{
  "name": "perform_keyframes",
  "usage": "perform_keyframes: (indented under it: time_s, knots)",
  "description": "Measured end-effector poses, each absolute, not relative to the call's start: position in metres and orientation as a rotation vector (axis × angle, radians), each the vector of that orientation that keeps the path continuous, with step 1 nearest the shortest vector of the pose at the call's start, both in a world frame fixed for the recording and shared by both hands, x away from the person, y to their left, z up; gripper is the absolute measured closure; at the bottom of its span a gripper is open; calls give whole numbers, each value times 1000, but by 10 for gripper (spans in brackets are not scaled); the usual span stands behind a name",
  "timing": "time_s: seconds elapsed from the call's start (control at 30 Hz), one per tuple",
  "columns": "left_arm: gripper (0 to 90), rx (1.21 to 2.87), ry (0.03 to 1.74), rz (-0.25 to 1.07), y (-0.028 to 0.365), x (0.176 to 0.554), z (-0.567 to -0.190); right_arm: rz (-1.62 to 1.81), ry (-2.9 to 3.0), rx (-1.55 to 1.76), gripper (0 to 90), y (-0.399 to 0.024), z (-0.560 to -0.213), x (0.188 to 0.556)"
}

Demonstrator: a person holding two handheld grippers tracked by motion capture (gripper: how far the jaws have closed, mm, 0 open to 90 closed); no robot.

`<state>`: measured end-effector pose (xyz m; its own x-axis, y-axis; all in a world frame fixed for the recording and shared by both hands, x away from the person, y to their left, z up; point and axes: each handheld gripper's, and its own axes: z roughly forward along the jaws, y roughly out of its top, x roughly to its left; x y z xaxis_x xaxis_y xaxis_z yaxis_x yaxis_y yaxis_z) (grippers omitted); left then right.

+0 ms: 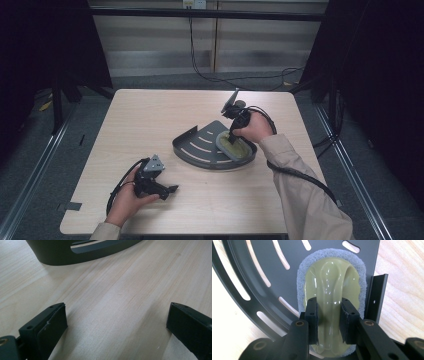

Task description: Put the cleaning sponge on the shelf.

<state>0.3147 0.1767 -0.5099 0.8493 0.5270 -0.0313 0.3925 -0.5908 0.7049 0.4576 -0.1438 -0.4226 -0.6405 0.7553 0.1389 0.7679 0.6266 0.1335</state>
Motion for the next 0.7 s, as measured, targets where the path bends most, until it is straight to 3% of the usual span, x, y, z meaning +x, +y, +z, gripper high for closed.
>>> perform_keyframes:
  time_s: [0.7]
  knots:
    - [25,2269,668,235,176,315,-510,-309,-2799,-1290,710,-142,-429,457]
